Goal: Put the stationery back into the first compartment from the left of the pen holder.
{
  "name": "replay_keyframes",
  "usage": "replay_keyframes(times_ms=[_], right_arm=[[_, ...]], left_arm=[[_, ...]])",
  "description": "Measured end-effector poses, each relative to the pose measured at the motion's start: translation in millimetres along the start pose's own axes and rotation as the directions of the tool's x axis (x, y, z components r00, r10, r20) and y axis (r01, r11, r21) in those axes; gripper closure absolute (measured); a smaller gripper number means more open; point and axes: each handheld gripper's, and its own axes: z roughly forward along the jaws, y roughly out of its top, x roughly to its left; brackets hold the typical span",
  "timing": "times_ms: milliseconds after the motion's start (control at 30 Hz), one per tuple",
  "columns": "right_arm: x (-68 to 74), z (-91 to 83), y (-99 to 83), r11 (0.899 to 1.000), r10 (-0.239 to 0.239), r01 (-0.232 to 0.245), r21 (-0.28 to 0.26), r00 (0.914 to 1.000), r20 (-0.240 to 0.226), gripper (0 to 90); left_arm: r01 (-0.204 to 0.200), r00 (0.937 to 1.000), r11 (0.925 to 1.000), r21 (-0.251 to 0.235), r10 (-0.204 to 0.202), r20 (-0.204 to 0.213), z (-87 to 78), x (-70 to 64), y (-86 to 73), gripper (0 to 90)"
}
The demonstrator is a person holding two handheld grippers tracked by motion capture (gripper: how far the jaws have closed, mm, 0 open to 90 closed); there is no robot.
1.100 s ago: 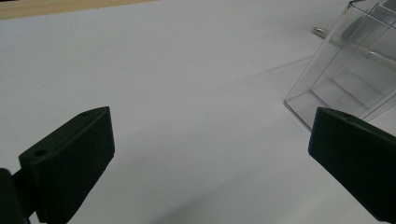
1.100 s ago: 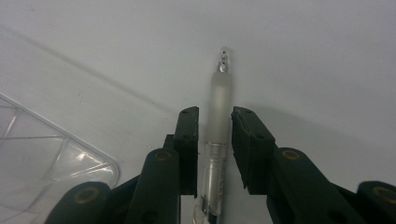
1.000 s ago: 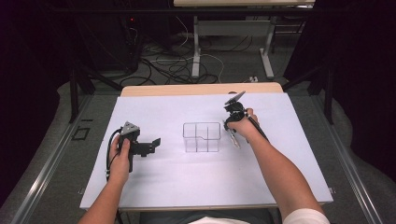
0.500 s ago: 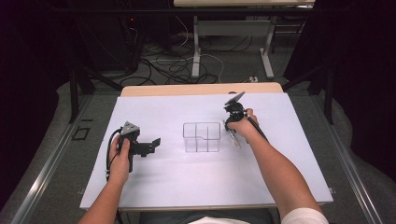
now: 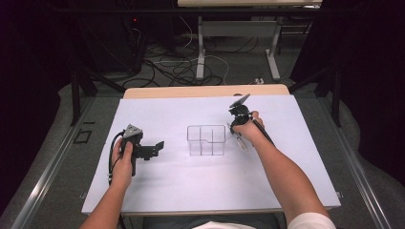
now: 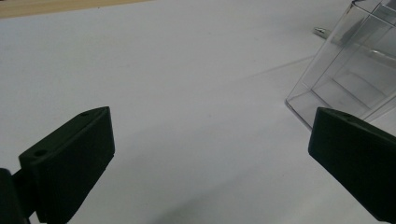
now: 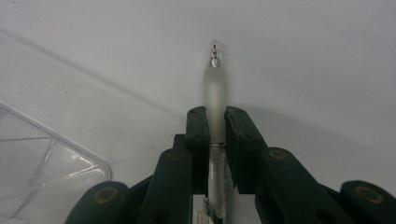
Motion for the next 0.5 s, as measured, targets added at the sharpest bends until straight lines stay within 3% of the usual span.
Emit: replay_keyframes(times_ms=[100,167,267,433,467,500], right_arm=[[0.1,-2.3,0.4,1.0,-0.005,0.005,0.004,1.0,0.004,80.1],[-0.7,-1.0,-1.0,0.997,0.004,-0.007,-0.076,0.9996,-0.027,80.1],[-1.8,-12.7,1.8,1.0,0.001,-0.001,-0.013,1.0,0.005,80.2],[-5.0,-22.5,0.8,0.997,0.011,-0.013,-0.08,0.9997,-0.019,80.2],[-5.8,-22.2,0.0,0.993,0.011,-0.016,-0.12,0.9993,-0.037,80.2],[-5.7,-26.3,0.5,0.994,0.012,-0.015,-0.107,0.9995,-0.028,80.2]], left_arm=[[0.0,1.0,1.0,0.003,0.0,0.0,0.0,-0.3,0.0,0.5],[-0.001,1.0,1.0,0.004,0.001,0.0,0.0,-0.3,0.0,0.5],[0.0,1.0,1.0,0.003,0.0,0.0,0.1,-0.2,0.0,0.5],[0.0,1.0,1.0,0.002,0.0,-0.001,-0.1,-0.2,0.1,0.5],[0.0,1.0,1.0,0.002,0.0,-0.002,-0.1,-0.2,0.1,0.5],[0.0,1.0,1.0,0.002,0.0,-0.002,-0.1,-0.1,0.1,0.5]])
